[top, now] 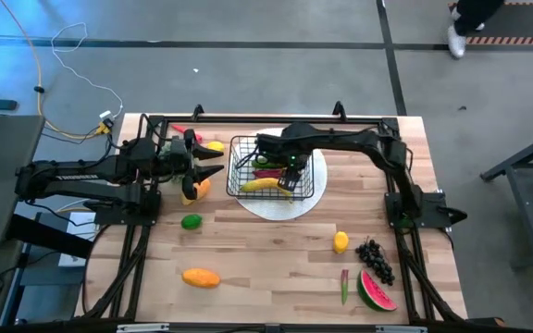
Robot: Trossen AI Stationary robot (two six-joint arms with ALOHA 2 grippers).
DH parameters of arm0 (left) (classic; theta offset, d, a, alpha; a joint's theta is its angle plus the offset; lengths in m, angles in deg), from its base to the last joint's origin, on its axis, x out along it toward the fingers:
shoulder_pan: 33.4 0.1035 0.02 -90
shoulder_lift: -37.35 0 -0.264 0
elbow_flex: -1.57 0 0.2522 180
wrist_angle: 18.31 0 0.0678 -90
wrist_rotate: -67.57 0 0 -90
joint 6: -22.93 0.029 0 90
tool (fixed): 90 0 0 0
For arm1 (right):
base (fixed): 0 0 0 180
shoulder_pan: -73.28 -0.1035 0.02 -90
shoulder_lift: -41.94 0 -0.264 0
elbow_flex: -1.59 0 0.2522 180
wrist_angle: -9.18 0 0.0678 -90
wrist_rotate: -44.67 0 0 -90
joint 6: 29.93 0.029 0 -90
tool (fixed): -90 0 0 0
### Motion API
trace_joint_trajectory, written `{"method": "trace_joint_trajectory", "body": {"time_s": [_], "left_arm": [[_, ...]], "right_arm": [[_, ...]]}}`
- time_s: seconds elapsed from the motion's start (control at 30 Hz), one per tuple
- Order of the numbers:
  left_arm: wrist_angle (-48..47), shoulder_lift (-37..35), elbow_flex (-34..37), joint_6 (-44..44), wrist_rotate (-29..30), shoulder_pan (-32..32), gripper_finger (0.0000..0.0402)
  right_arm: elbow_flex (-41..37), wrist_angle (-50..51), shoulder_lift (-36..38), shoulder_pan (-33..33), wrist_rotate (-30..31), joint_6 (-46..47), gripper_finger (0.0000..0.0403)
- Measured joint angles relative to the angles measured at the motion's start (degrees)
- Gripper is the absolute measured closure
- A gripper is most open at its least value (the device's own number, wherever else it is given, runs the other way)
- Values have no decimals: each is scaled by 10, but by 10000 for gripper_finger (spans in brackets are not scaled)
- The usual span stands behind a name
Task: Build produce basket
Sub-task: Put the top right yellow lemon into the wire basket
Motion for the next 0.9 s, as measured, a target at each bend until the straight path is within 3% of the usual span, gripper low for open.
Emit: {"method": "trace_joint_trajectory", "body": {"time_s": [0.3, 0.53, 0.9], "left_arm": [[0, 0, 0, 1, 0, 0, 223], [-3, 0, 0, 1, 0, 0, 223], [-9, 0, 0, 2, 0, 0, 222]], "right_arm": [[1, -1, -50, 18, -4, 20, 235], [1, 1, -61, 18, -6, -91, 235], [0, 1, -62, 18, -6, -128, 235]]}}
